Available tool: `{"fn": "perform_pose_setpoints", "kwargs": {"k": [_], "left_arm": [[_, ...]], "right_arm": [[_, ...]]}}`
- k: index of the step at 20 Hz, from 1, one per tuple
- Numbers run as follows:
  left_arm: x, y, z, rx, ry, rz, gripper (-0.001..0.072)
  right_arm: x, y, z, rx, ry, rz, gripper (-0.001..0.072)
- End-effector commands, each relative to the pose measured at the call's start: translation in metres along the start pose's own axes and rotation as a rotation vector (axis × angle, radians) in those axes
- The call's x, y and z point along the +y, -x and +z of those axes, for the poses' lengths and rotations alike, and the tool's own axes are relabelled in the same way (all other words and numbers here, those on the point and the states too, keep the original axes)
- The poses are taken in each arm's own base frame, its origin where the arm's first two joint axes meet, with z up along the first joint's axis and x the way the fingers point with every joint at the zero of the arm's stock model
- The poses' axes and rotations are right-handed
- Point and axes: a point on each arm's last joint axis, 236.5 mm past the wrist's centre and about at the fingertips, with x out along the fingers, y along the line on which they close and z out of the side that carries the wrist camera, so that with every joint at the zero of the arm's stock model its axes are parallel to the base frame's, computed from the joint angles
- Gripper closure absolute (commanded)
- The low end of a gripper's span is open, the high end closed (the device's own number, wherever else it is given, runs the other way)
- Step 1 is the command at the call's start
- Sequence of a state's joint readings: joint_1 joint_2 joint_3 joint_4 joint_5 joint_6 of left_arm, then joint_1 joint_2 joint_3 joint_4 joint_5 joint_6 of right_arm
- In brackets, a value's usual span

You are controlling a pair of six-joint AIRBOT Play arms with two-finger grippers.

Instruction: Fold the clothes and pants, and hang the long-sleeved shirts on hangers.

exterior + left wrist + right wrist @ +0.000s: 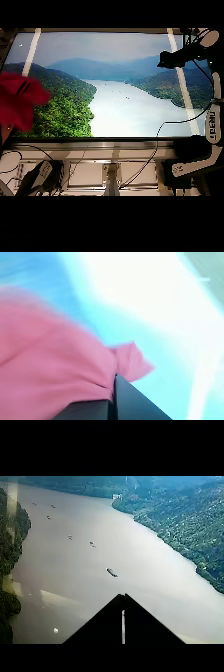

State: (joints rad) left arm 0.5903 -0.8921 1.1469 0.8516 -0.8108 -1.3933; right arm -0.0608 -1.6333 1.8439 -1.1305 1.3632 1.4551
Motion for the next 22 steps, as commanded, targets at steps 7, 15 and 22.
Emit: {"fn": "perform_pose_setpoints", "kwargs": {"k": [7, 15, 22], "left_arm": [[-0.282, -0.001, -0.124, 0.231, -0.126, -0.638, 0.0691], [-0.3, -0.061, -0.458, 0.897, -0.272, -0.586, 0.024], [-0.26, -0.102, -0.422, 0.872, -0.206, -0.497, 0.0281]], "right_arm": [[-0.058, 0.016, 0.027, -0.124, -0.033, -0.17, 0.0705], [-0.121, 0.044, 0.021, -0.141, -0.144, -0.235, 0.0501], [-0.102, 0.035, 0.024, -0.146, -0.183, -0.12, 0.0307]]}}
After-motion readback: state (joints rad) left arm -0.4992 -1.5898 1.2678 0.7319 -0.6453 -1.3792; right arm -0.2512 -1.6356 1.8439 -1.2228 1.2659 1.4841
